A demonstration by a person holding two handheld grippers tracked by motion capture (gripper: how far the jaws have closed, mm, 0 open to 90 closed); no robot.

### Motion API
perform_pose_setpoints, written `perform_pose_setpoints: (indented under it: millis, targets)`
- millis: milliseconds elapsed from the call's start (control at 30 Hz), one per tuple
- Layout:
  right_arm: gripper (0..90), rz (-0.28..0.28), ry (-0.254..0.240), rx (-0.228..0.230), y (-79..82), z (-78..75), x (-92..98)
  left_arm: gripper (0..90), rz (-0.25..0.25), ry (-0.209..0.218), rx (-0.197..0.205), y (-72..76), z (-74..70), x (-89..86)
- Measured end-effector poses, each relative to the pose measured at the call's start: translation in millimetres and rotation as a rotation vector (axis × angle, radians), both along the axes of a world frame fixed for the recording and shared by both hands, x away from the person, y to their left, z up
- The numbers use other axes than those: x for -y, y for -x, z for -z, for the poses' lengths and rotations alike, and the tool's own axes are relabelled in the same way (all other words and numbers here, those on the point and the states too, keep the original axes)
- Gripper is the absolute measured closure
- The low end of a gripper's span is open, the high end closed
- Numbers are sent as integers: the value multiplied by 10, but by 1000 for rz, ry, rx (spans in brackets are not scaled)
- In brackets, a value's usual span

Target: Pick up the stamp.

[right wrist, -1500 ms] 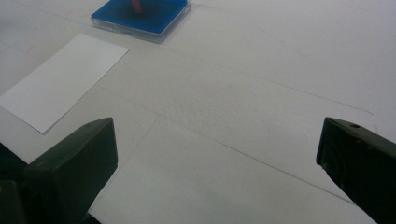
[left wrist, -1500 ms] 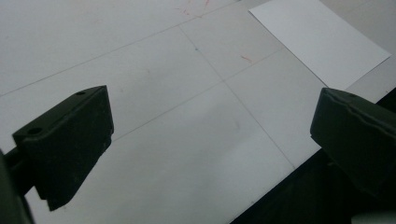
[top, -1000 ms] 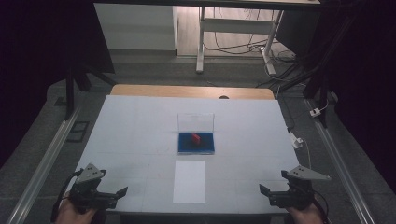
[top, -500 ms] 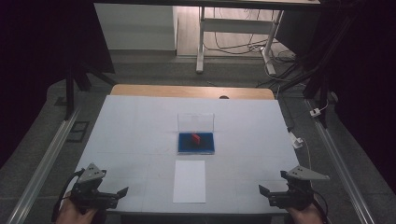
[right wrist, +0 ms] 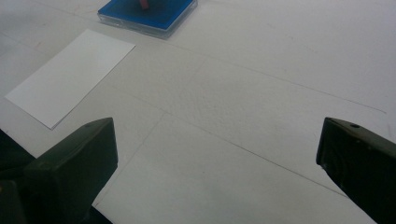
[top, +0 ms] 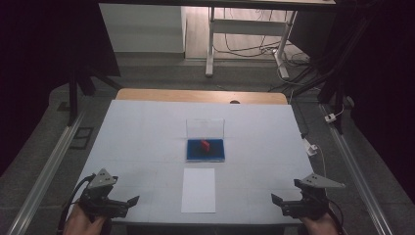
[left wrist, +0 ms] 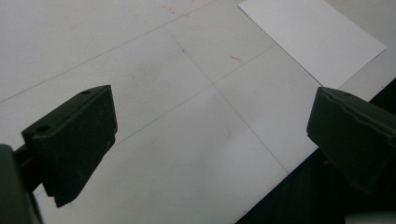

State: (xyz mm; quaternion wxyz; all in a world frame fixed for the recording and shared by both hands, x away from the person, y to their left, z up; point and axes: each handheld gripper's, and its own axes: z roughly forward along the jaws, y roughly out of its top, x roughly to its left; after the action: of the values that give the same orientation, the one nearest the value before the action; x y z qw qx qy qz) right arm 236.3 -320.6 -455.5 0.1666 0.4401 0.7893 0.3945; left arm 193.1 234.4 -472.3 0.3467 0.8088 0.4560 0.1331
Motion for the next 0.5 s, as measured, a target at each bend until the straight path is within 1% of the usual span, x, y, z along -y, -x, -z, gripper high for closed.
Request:
perform_pose_setpoints:
  millis: [100, 133, 167, 200, 233, 300, 333, 367, 500]
  targets:
    - [0, -4, 1, -1, 0, 0, -2, 21, 7, -4, 2, -27, 2, 12]
    - [0, -4, 1, -1, 0, 1, -2, 21, 15, 11, 6, -46, -8, 18]
    - [0, -4, 2, -2, -1, 1, -2, 21, 15, 11, 6, -46, -8, 18]
    - [0, -4, 2, -2, -1, 1, -2, 21, 21, 20, 11, -57, -16, 23]
    - [0, -3, 2, -1, -1, 2, -3, 21, 33, 31, 23, -75, -31, 41]
    - [0, -3, 1, -1, -1, 2, -3, 21, 46, 38, 38, -96, -46, 67]
    - [0, -4, 2, -2, 0, 3, -3, 21, 46, 38, 38, -96, -46, 67]
    - [0, -6, 1, -3, 0, 3, -4, 21, 59, 48, 48, -121, -59, 103]
    - [0, -11, 3, -5, -2, 5, -10, 15, 77, 52, 58, -155, -63, 157]
